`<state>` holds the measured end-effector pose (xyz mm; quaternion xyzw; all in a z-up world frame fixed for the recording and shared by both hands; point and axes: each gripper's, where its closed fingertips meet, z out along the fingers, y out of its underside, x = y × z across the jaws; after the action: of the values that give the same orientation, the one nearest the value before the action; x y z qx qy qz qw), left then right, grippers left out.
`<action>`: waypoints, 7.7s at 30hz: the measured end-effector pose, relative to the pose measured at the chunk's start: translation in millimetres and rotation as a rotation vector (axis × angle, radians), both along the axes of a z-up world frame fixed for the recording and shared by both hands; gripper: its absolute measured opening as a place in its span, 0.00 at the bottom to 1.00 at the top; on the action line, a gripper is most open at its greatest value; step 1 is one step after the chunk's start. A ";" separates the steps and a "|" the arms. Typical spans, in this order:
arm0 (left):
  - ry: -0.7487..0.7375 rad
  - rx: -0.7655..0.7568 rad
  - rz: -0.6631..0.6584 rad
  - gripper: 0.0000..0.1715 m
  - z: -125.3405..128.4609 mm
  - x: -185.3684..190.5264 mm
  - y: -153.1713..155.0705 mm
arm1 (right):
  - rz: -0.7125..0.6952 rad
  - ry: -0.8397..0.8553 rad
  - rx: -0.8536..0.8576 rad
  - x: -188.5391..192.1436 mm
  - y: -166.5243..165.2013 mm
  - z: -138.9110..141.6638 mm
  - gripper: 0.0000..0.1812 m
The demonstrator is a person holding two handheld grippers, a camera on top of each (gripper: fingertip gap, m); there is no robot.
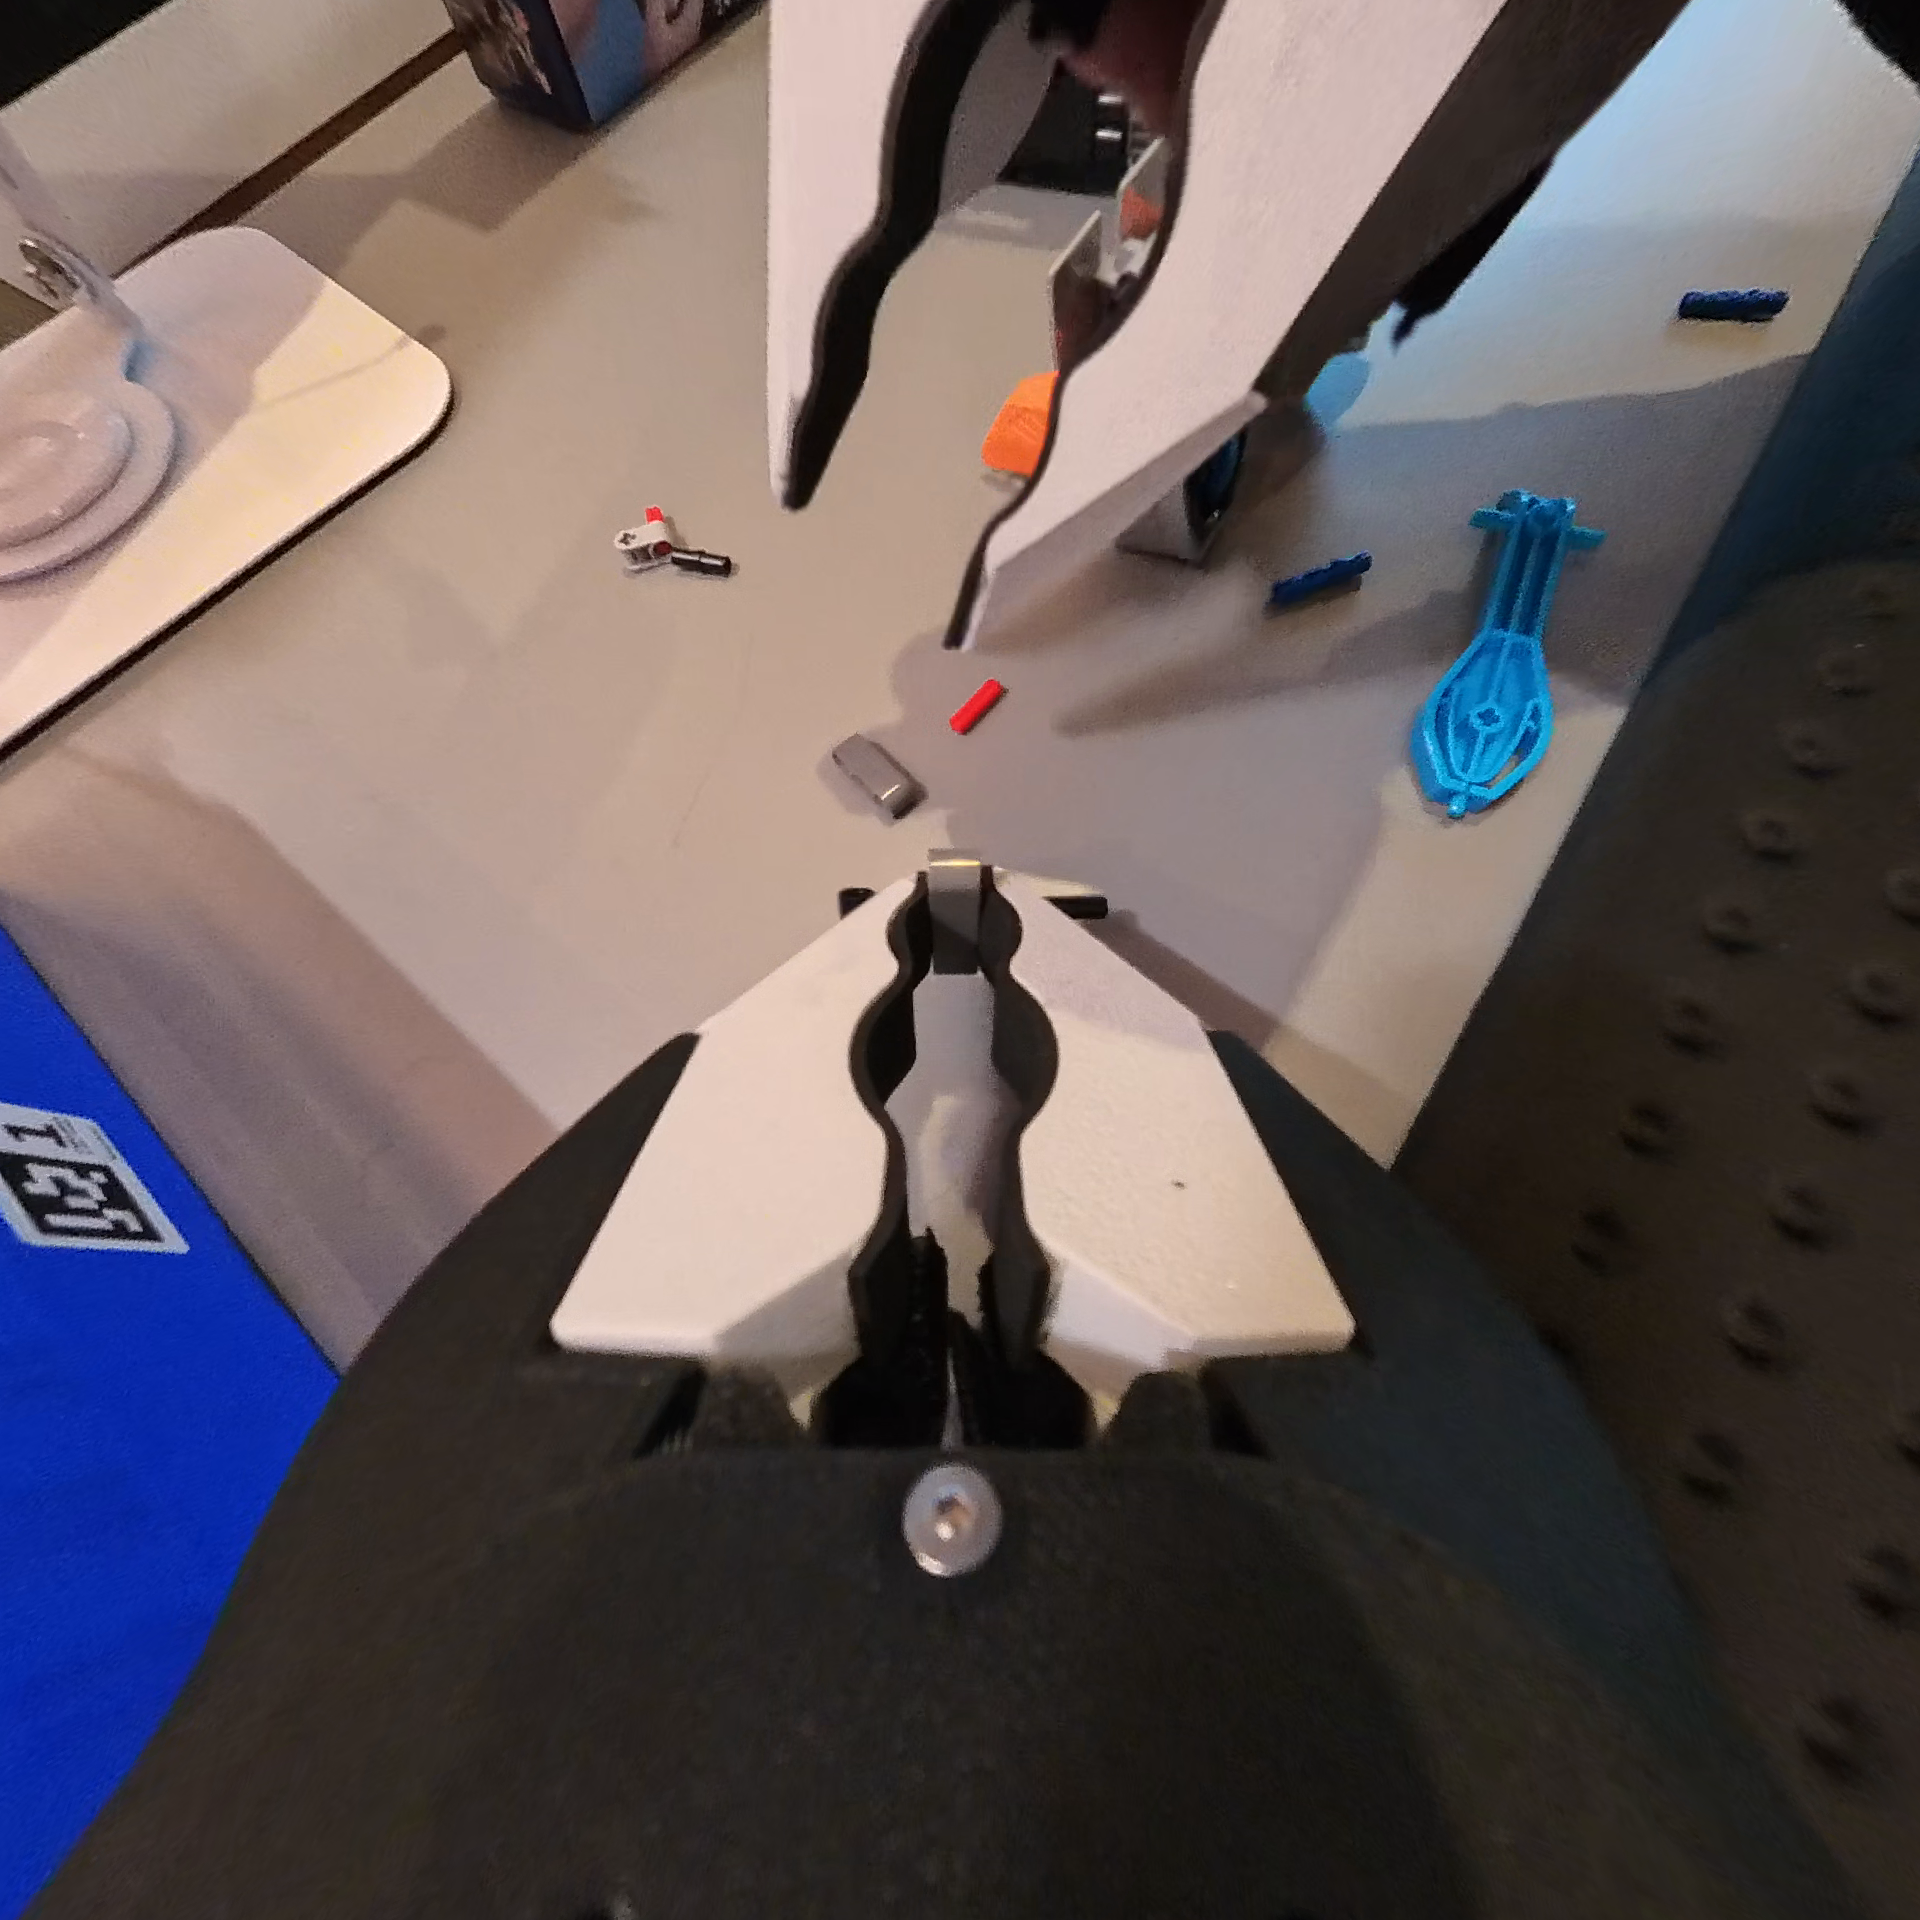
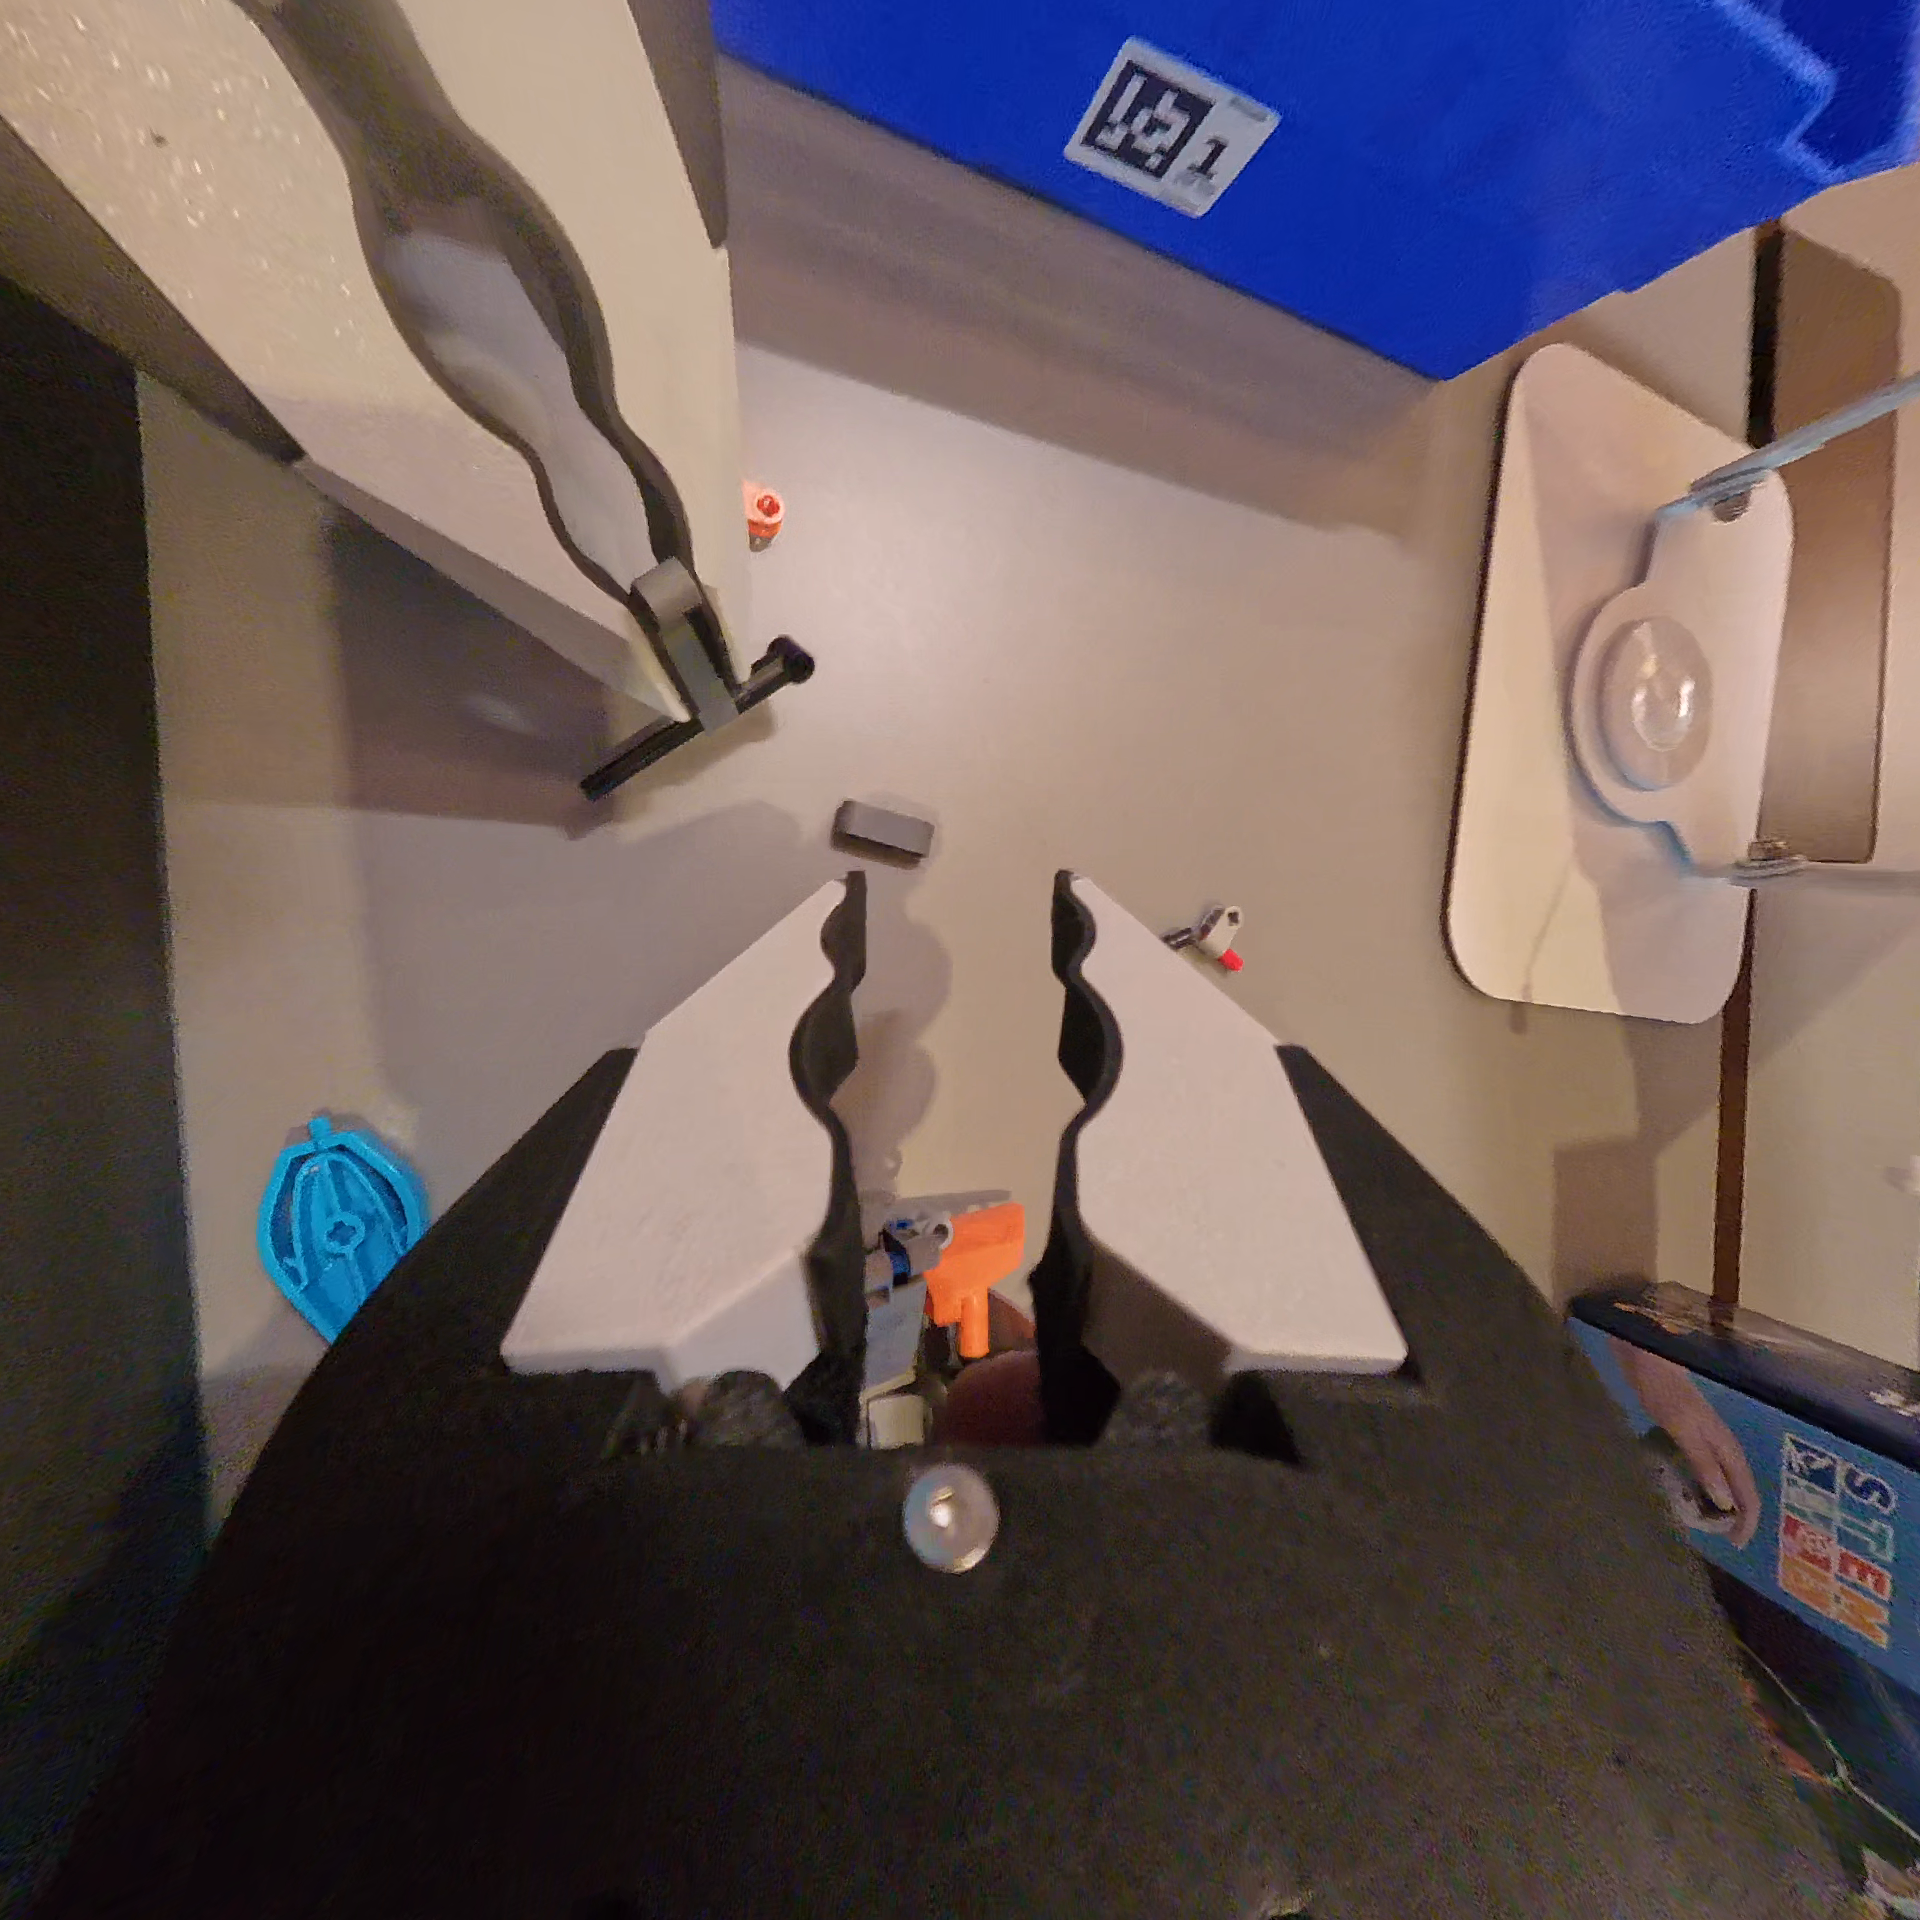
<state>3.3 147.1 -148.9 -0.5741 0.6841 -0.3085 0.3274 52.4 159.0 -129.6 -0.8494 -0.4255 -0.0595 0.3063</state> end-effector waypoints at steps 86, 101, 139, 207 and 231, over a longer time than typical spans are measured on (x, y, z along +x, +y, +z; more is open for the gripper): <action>-0.102 0.145 0.076 0.03 8.4 -20.4 12.9 | 0.077 0.099 -0.215 -26.2 -32.9 -20.5 0.11; 0.011 0.142 0.050 0.14 -9.6 -14.7 10.4 | -0.043 0.324 -0.020 -5.6 -80.7 14.0 0.11; 0.085 0.318 -0.272 0.19 -0.7 -6.2 -47.1 | -0.311 0.310 -0.138 22.9 -114.1 -48.2 0.06; 0.252 0.161 -0.511 0.12 -29.2 24.4 -69.8 | -0.151 0.351 -0.124 -18.0 -87.3 -48.9 0.00; 0.254 0.121 -0.539 0.16 -28.3 20.3 -72.5 | 0.068 0.277 -0.186 -20.1 -87.5 -49.5 0.01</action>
<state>23.6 74.6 -177.2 -0.3853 0.8643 -0.2688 0.1794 32.3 71.4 -179.1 -0.8593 -0.4113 0.1083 0.2842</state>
